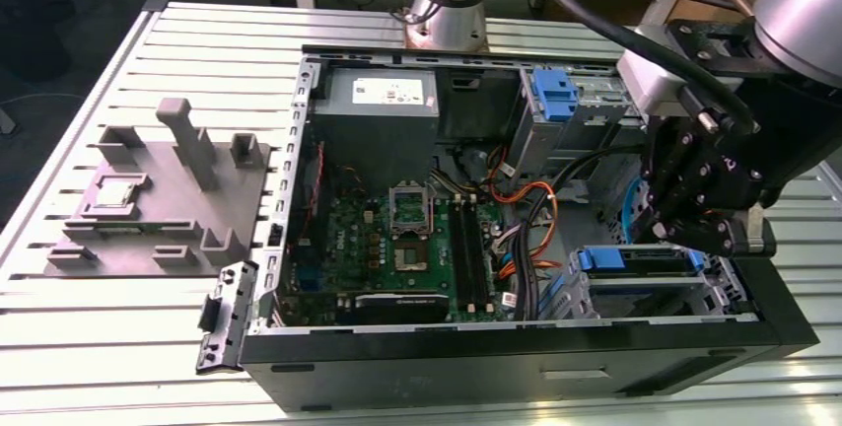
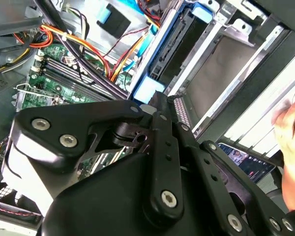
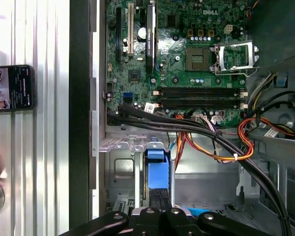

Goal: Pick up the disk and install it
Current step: 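Insert the first disk wire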

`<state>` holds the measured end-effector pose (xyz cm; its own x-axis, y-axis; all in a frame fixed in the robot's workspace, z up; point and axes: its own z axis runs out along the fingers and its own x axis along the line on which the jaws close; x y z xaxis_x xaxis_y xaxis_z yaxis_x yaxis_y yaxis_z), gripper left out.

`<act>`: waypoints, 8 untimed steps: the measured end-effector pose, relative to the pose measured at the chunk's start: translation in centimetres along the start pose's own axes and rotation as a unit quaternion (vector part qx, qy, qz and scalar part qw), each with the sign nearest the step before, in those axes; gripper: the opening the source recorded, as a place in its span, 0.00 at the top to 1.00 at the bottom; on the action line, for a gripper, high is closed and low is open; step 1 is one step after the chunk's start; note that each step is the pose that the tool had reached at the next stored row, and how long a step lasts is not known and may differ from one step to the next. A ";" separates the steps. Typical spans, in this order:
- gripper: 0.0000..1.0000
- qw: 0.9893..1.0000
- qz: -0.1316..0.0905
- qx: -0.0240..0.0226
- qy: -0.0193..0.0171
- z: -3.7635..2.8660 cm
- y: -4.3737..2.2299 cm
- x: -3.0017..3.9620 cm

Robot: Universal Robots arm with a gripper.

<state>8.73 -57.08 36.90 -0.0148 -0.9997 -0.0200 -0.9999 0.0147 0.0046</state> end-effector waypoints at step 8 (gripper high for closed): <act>0.90 0.999 -0.053 -0.001 0.000 0.02 -0.03 0.01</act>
<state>8.76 -57.08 36.88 0.0914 -0.9956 -0.0199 -0.9958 -0.0915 0.0046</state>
